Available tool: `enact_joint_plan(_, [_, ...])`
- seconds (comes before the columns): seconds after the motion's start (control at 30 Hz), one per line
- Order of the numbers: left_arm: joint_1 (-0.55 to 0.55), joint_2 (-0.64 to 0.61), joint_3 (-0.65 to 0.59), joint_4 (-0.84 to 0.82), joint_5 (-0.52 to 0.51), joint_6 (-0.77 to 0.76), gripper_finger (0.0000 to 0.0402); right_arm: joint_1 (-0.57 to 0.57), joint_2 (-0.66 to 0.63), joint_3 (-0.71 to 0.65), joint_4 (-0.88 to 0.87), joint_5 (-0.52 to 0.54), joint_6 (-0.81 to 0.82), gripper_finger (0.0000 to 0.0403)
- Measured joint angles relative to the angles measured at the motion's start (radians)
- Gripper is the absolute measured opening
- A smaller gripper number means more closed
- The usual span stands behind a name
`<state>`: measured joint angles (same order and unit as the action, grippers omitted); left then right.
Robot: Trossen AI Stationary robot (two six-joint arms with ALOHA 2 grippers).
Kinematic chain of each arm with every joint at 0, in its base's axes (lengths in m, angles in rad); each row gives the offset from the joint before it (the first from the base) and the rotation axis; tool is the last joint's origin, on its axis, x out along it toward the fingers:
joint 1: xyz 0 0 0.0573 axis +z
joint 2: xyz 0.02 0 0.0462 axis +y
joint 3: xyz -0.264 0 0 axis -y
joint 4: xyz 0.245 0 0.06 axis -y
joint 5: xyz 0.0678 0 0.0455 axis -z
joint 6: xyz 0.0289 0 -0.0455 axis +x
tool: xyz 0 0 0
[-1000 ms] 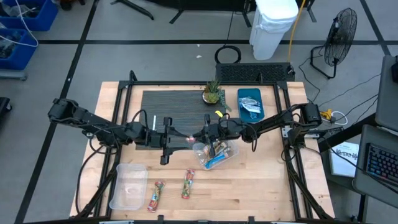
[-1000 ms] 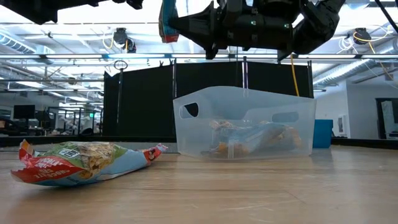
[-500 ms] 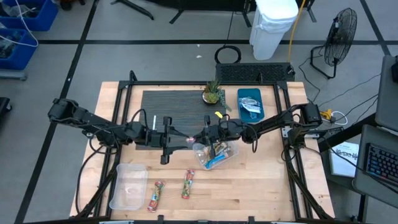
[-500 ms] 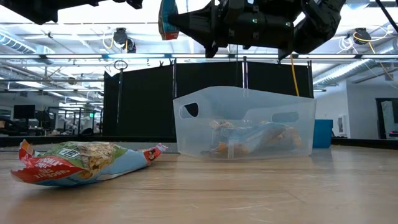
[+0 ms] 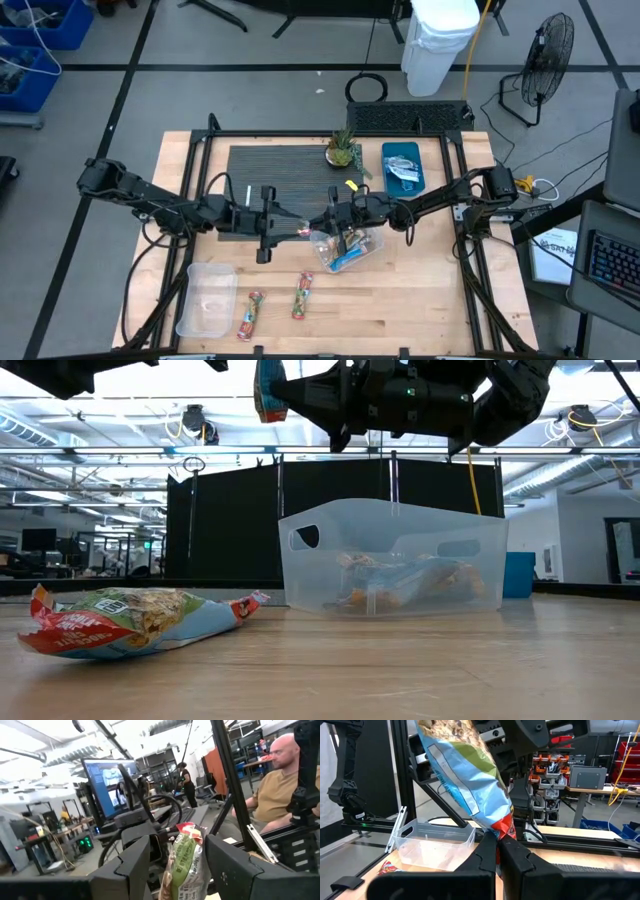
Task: Pick and place Granola Bars by type
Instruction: Put the right red granola bar into the bottom transparent bin
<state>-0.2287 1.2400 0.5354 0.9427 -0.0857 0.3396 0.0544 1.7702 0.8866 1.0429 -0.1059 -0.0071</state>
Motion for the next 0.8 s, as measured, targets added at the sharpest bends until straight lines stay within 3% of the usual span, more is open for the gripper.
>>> enact_joint_plan(0.47, [0.000, 0.000, 0.000, -0.027, 0.007, -0.055, 0.0190, 0.000, 0.000, 0.000, 0.000, 0.000, 0.000, 0.0000])
enact_joint_plan(0.57, [0.000, 0.000, 0.000, -0.026, 0.016, -0.058, 0.0150, 0.000, 0.000, 0.000, 0.000, 0.000, 0.000, 0.0000])
enact_joint_plan(0.73, [0.000, 0.000, 0.000, -0.007, 0.055, -0.031, 0.0022, 0.000, -0.001, 0.000, 0.002, 0.000, -0.001, 0.0000])
enact_joint_plan(0.8, [0.001, 0.000, 0.000, 0.001, 0.068, -0.019, 0.0014, 0.000, -0.001, 0.000, 0.005, -0.001, 0.000, 0.0000])
